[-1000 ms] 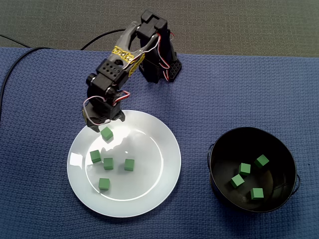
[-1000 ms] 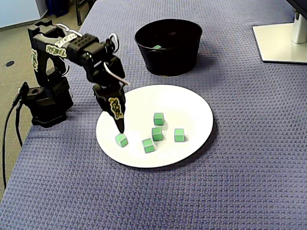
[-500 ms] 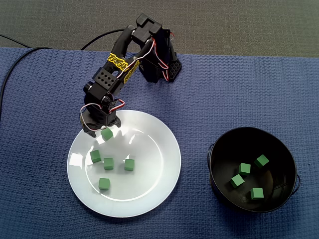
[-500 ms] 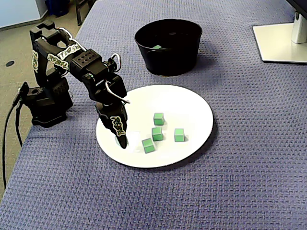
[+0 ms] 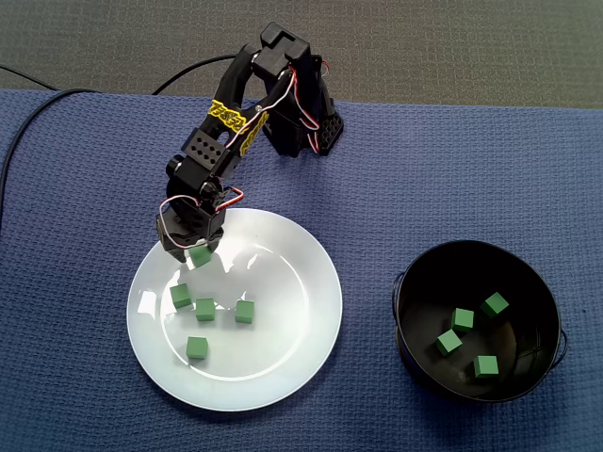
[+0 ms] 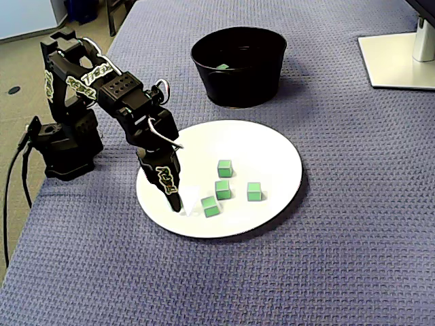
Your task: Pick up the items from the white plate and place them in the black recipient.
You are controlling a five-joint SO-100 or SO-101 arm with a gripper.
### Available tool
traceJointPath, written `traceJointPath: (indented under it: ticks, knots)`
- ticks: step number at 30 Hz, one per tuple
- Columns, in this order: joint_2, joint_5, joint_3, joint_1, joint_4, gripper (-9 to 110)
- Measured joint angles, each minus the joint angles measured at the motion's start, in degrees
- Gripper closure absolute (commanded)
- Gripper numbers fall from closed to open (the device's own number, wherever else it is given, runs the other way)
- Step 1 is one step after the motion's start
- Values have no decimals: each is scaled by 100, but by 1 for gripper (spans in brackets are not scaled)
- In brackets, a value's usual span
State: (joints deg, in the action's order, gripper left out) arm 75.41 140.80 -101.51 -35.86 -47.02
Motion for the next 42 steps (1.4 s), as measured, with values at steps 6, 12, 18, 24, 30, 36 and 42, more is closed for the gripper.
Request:
traceJointPath:
  ticks: [6, 12, 18, 24, 30, 36, 42]
  knots:
    - [79, -281, -114, 62, 158, 101]
    - [642, -1793, 580, 589, -703, 101]
    - [1239, -4544, 2470, 1415, -1406, 101]
    - [1521, -8218, 4570, 2496, -1828, 102]
    - [1336, -11795, 6214, 3841, -2487, 102]
    - [123, -14142, 7189, 5414, -2997, 102]
    - [-1503, -14581, 7603, 6882, -3243, 102]
